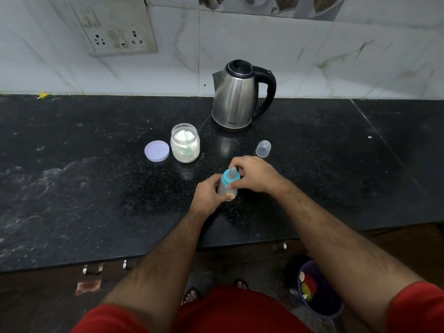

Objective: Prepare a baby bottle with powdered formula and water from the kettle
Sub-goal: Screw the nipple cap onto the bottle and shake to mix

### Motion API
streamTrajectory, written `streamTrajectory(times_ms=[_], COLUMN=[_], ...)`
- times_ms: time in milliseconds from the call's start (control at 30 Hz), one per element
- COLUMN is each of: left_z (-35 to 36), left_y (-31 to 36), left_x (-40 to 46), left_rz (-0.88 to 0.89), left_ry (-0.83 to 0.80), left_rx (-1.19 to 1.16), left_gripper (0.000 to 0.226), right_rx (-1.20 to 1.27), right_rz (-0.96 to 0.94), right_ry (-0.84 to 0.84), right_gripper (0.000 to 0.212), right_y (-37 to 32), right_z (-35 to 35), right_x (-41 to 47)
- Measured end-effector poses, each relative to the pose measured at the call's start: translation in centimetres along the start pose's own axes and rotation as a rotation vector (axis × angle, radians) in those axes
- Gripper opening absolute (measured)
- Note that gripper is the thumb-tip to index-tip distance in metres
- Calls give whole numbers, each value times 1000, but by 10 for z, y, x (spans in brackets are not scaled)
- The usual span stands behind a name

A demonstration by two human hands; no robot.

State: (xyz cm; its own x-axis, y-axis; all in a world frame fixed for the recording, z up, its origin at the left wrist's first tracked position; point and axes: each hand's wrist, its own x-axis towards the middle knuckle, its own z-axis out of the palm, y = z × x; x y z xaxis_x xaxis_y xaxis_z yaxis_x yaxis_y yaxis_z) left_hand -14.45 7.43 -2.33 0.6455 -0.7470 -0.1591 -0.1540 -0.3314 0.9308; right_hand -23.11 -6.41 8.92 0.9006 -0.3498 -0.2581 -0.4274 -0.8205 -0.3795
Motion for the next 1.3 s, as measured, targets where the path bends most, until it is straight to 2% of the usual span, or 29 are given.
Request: streamTrajectory(times_ms=[167, 300, 367, 467, 633, 700, 800, 900, 967, 1133, 1200, 1267, 1300], left_z=[-1, -1, -1, 0, -2, -2, -2, -1, -1, -2, -2, -1, -1], left_y=[4, 2, 2, 3, 7, 7, 5, 4, 4, 6, 6, 6, 7], left_x=[-2, -1, -1, -1, -3, -3, -3, -2, -2, -2, -3, -3, -3], left_rz=[9, 5, -1, 0, 5, -2, -9, -15, -15, -13, -4, 12, 15], left_ry=[2, 3, 3, 4, 7, 2, -6, -5, -2, -14, -9, -1, 2], left_rx=[13, 11, 16, 13, 36, 26, 10, 13, 15, 30, 19, 33, 39], left_gripper=[50, 56, 57, 54, 48, 48, 56, 58, 57, 57, 58, 58, 57], right_rx=[-208, -49, 24, -12, -278, -231, -64, -8, 0, -167, -147, -56, -11], right_rz=[52, 3, -32, -20, 39, 17, -64, -129, -111, -97, -124, -149, -166], right_ry=[129, -63, -104, -18, 198, 137, -82, -87, -22, 124, 51, -53, -90], right_gripper=[55, 74, 61, 36, 59, 64, 75, 44, 38, 48, 56, 75, 76], right_y=[-5, -1, 1, 2, -4, -3, 4, 10, 10, 13, 17, 19, 19], right_z=[10, -2, -4, -1, 19, 14, 0, -2, 3, 18, 14, 7, 5], right_x=[-3, 0, 2, 2, 1, 2, 5, 8, 7, 0, 1, 3, 5])
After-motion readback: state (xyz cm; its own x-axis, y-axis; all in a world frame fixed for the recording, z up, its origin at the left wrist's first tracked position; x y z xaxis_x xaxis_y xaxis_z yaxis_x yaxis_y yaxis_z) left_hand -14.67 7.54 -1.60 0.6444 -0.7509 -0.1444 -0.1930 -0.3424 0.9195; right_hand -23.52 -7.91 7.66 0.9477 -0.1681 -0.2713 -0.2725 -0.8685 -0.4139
